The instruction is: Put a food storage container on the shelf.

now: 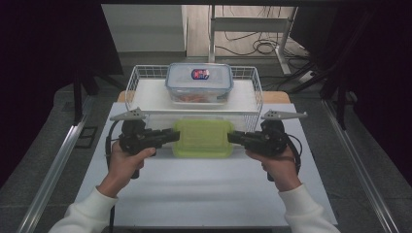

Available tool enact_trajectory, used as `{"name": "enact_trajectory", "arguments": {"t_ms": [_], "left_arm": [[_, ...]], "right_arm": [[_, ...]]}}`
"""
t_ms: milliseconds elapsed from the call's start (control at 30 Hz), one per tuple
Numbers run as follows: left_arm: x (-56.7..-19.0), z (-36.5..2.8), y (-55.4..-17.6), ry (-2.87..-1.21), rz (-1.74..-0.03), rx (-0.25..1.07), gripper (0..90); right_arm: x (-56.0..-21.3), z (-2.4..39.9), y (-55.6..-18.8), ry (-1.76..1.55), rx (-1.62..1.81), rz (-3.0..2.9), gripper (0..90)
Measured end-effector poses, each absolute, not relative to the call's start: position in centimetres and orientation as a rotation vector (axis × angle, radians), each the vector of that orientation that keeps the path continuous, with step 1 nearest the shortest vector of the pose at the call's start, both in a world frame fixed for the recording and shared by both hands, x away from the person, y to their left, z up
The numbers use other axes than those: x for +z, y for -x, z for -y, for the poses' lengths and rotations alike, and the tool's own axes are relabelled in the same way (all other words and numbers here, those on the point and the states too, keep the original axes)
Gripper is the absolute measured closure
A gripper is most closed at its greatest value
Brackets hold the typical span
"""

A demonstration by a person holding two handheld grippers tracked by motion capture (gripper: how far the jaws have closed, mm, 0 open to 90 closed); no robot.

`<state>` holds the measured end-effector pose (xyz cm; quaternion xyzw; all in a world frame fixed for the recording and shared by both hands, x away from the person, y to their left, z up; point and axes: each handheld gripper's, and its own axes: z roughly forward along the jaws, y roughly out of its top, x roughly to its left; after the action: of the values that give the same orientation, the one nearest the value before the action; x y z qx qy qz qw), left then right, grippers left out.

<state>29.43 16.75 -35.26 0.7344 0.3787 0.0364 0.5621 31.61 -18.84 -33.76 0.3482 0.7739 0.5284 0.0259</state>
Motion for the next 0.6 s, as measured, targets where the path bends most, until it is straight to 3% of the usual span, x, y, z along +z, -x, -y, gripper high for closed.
{"name": "enact_trajectory", "arguments": {"t_ms": [200, 600], "left_arm": [[-32.9, -17.2, -30.4, -1.731, -0.875, 0.117, 76.5], [-31.4, -17.5, -31.8, -1.727, -0.883, 0.125, 76.7]], "right_arm": [[-31.1, 18.3, -32.9, -1.035, 1.612, -2.397, 80.0], [-29.8, 17.8, -34.3, -1.032, 1.605, -2.398, 80.0]]}}
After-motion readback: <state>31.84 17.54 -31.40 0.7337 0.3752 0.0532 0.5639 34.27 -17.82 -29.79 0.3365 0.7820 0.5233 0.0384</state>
